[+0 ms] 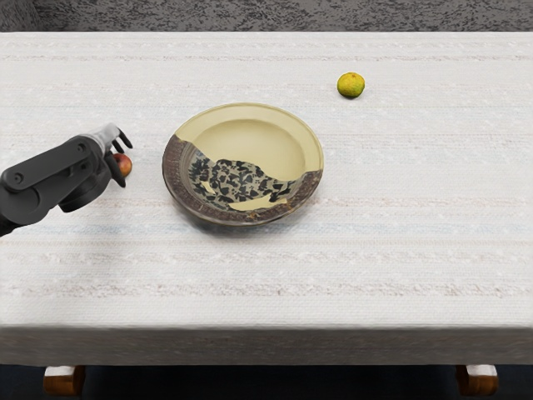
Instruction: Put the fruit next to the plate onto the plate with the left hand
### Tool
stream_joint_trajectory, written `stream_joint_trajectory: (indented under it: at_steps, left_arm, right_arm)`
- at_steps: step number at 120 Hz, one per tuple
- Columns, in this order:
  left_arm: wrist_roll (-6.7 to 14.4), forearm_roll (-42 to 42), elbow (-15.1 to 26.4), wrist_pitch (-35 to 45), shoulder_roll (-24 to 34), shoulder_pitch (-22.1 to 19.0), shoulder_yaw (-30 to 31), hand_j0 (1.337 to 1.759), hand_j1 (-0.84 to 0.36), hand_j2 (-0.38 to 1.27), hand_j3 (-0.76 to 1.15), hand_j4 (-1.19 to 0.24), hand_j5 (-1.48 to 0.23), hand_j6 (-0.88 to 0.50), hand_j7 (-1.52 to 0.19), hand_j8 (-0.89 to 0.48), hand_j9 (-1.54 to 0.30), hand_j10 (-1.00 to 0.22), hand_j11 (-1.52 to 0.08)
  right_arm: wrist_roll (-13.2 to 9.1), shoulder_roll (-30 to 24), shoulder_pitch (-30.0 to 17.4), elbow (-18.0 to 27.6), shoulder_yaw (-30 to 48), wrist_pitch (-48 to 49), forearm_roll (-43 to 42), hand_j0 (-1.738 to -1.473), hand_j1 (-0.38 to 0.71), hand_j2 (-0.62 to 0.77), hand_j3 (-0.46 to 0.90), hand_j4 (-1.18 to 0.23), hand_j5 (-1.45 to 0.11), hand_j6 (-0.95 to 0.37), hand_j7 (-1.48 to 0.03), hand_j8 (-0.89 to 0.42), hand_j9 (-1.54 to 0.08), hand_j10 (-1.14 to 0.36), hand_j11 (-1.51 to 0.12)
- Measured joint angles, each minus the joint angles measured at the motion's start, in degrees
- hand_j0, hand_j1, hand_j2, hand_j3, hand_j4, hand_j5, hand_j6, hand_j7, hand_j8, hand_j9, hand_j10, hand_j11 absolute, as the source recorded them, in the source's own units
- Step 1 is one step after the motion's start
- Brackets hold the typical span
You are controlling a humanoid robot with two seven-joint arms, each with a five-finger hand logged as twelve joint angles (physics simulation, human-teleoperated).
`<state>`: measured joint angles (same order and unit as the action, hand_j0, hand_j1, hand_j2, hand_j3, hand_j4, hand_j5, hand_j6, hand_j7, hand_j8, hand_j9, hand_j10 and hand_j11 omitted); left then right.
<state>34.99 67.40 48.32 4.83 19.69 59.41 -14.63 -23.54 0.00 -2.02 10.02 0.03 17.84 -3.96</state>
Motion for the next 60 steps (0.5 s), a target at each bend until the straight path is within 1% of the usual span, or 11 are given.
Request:
stream_joint_trajectory:
  at_steps: [4, 7, 11, 22, 26, 31, 39, 51, 53, 57, 60]
  left_arm:
    - [0.01, 0.01, 0.0, 0.0, -0.08, 0.0, 0.09, 1.653, -0.16, 0.08, 0.14, -0.43, -0.56, -0.43, -0.56, -0.43, -0.56, -0.43, -0.56]
    - [0.0, -0.01, 0.01, 0.01, -0.01, 0.0, 0.13, 1.646, -0.17, 0.09, 0.15, -0.44, -0.57, -0.44, -0.57, -0.44, -0.57, -0.44, -0.57]
    - [0.0, 0.0, 0.0, 0.01, -0.04, 0.0, 0.18, 1.647, -0.18, 0.08, 0.19, -0.45, -0.58, -0.45, -0.58, -0.45, -0.58, -0.45, -0.58]
    - [-0.01, -0.05, 0.0, 0.02, 0.09, 0.0, 0.25, 1.632, -0.19, 0.11, 0.21, -0.46, -0.6, -0.46, -0.6, -0.46, -0.6, -0.46, -0.6]
    - [-0.01, -0.05, -0.01, 0.02, 0.01, -0.06, 0.26, 1.637, -0.2, 0.08, 0.28, -0.47, -0.6, -0.47, -0.6, -0.47, -0.6, -0.47, -0.6]
    - [0.0, -0.07, 0.0, 0.01, 0.0, 0.0, 0.28, 1.64, -0.21, 0.11, 0.25, -0.47, -0.61, -0.47, -0.61, -0.47, -0.61, -0.47, -0.61]
    - [0.0, -0.09, 0.01, -0.02, 0.0, 0.0, 0.3, 1.64, -0.22, 0.13, 0.26, -0.49, -0.63, -0.49, -0.63, -0.49, -0.63, -0.49, -0.63]
    - [0.01, -0.15, 0.01, -0.06, -0.09, 0.0, 0.31, 1.651, -0.24, 0.14, 0.3, -0.51, -0.66, -0.51, -0.66, -0.51, -0.66, -0.51, -0.66]
    - [0.0, -0.17, 0.01, -0.06, -0.09, -0.06, 0.32, 1.649, -0.25, 0.13, 0.35, -0.51, -0.66, -0.51, -0.66, -0.51, -0.66, -0.51, -0.66]
    - [0.01, -0.22, 0.01, -0.07, -0.09, -0.01, 0.33, 1.652, -0.25, 0.15, 0.33, -0.52, -0.67, -0.52, -0.67, -0.52, -0.67, -0.52, -0.67]
    - [0.0, -0.24, 0.01, -0.07, -0.09, -0.05, 0.35, 1.65, -0.26, 0.14, 0.36, -0.52, -0.68, -0.52, -0.68, -0.52, -0.68, -0.52, -0.68]
  right_arm:
    - [0.02, 0.0, 0.0, 0.0, 0.02, 0.0, 0.0, -1.658, -0.35, 0.0, 0.0, 0.0, 0.0, 0.0, 0.0, 0.0, 0.0, 0.0, 0.0]
    - [0.01, 0.0, 0.0, 0.0, 0.0, 0.0, 0.0, -1.658, -0.35, 0.0, 0.0, 0.0, 0.0, 0.0, 0.0, 0.0, 0.0, 0.0, 0.0]
    - [0.0, 0.0, 0.0, 0.0, 0.0, 0.0, 0.0, -1.658, -0.35, 0.0, 0.0, 0.0, 0.0, 0.0, 0.0, 0.0, 0.0, 0.0, 0.0]
    - [-0.01, 0.0, 0.0, 0.0, 0.02, 0.0, 0.0, -1.658, -0.35, 0.0, 0.0, 0.0, 0.0, 0.0, 0.0, 0.0, 0.0, 0.0, 0.0]
    - [0.0, 0.0, 0.0, 0.0, 0.03, 0.0, 0.0, -1.658, -0.35, 0.0, 0.0, 0.0, 0.0, 0.0, 0.0, 0.0, 0.0, 0.0, 0.0]
    - [0.0, 0.0, 0.0, 0.0, 0.01, 0.0, 0.0, -1.658, -0.35, 0.0, 0.0, 0.0, 0.0, 0.0, 0.0, 0.0, 0.0, 0.0, 0.0]
    - [0.01, 0.0, 0.0, 0.0, 0.0, 0.0, 0.0, -1.658, -0.35, 0.0, 0.0, 0.0, 0.0, 0.0, 0.0, 0.0, 0.0, 0.0, 0.0]
    - [0.02, 0.0, 0.0, 0.0, -0.01, 0.0, 0.0, -1.658, -0.35, 0.0, 0.0, 0.0, 0.0, 0.0, 0.0, 0.0, 0.0, 0.0, 0.0]
    - [0.01, 0.0, 0.0, 0.0, 0.0, 0.0, 0.0, -1.658, -0.35, 0.0, 0.0, 0.0, 0.0, 0.0, 0.0, 0.0, 0.0, 0.0, 0.0]
    - [0.01, 0.0, 0.0, 0.0, 0.02, 0.0, 0.0, -1.658, -0.35, 0.0, 0.0, 0.0, 0.0, 0.0, 0.0, 0.0, 0.0, 0.0, 0.0]
    - [0.01, 0.0, 0.0, 0.0, 0.01, 0.0, 0.0, -1.658, -0.35, 0.0, 0.0, 0.0, 0.0, 0.0, 0.0, 0.0, 0.0, 0.0, 0.0]
